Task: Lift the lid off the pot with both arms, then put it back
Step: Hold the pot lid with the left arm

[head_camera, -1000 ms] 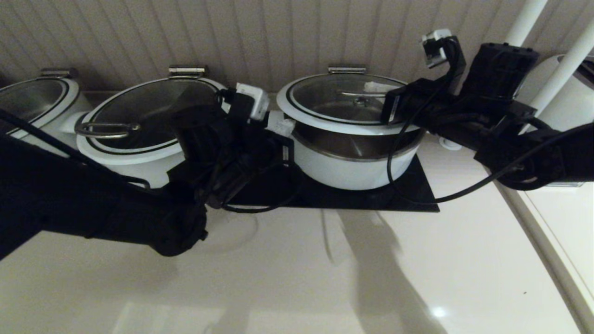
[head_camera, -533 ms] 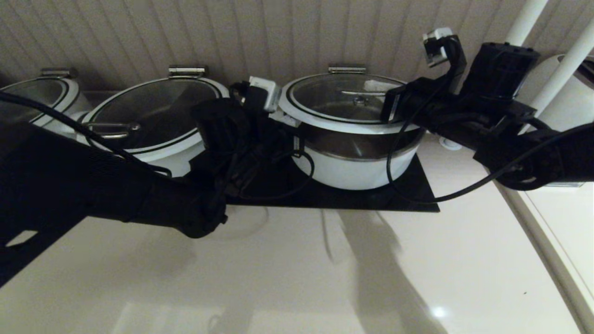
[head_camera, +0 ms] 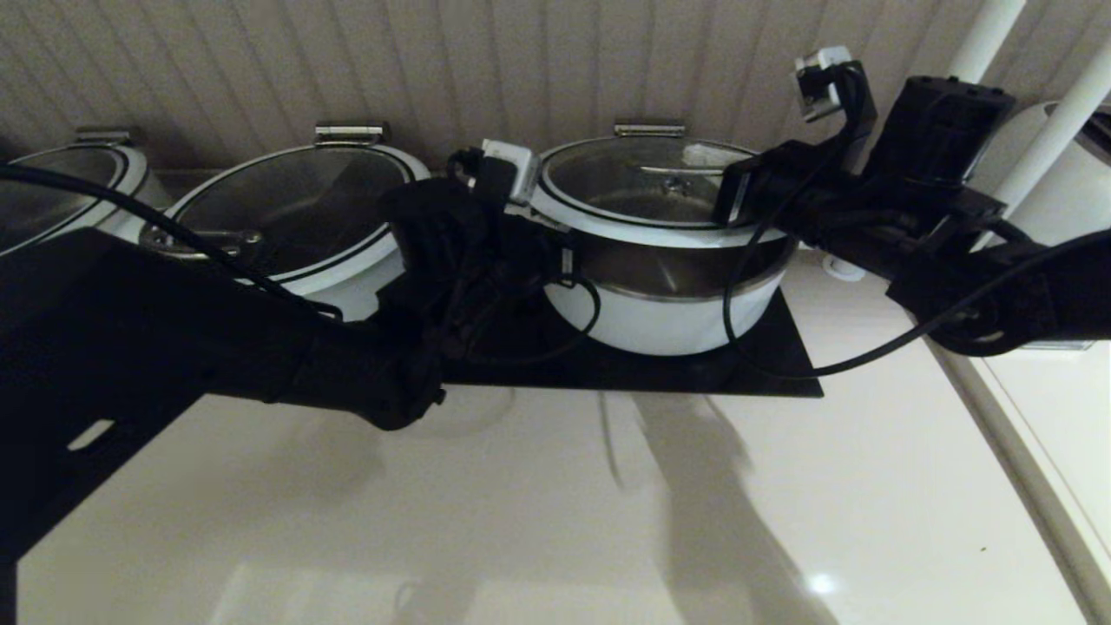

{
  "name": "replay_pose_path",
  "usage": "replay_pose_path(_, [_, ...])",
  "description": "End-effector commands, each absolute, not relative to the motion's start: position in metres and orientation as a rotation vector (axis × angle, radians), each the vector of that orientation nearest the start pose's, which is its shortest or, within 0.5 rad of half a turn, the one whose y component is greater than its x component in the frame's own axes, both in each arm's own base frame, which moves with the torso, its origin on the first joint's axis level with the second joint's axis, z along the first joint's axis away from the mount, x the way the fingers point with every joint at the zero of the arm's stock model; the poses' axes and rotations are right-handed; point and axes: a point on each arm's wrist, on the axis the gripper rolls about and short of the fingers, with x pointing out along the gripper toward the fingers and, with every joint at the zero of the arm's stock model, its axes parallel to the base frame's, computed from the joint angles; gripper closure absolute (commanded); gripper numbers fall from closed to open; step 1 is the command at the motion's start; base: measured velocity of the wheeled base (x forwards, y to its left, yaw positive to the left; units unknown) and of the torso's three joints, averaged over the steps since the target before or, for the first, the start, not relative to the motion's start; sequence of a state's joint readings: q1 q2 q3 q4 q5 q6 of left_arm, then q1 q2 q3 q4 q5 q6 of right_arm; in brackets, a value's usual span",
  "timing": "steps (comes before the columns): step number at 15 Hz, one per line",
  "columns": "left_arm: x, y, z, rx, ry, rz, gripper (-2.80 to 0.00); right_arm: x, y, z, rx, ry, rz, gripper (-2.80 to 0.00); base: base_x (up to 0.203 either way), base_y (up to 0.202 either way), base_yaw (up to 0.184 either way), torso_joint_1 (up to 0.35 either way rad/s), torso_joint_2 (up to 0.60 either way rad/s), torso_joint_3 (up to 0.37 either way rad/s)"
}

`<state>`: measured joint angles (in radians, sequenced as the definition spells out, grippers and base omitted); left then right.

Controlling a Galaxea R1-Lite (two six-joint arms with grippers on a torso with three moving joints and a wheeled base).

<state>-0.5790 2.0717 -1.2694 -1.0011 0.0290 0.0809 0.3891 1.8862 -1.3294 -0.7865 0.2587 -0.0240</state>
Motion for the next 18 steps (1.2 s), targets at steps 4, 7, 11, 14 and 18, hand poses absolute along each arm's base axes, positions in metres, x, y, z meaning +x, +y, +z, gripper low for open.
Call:
replay_pose_path(4, [0.358, -0.237, 0.218, 0.006, -0.25, -0.543, 0.0, 0.341, 0.146, 0.285, -0.011, -0.248, 0.642, 0.0, 0.0, 0.0, 0.0, 0.0, 0.0, 0.0])
replay_pose_path(7, [0.359, -0.237, 0.217, 0.007, -0.247, -0.542, 0.0, 0.334, 0.143, 0.284, -0.014, -0.222, 0.643, 0.0, 0.0, 0.0, 0.0, 0.0, 0.0, 0.0])
replay_pose_path(11, [0.359, -0.237, 0.218, 0.006, -0.248, -0.531, 0.0, 0.32, 0.138, 0.294, -0.018, -0.172, 0.648, 0.0, 0.0, 0.0, 0.0, 0.0, 0.0, 0.0])
replay_pose_path(14, [0.359, -0.237, 0.218, 0.005, -0.248, -0.529, 0.0, 0.305, 0.132, 0.305, -0.019, -0.145, 0.649, 0.0, 0.0, 0.0, 0.0, 0.0, 0.0, 0.0])
replay_pose_path(18, [0.358, -0.236, 0.22, 0.004, -0.251, -0.527, 0.0, 0.269, 0.116, 0.326, -0.021, -0.092, 0.649, 0.0, 0.0, 0.0, 0.0, 0.0, 0.0, 0.0])
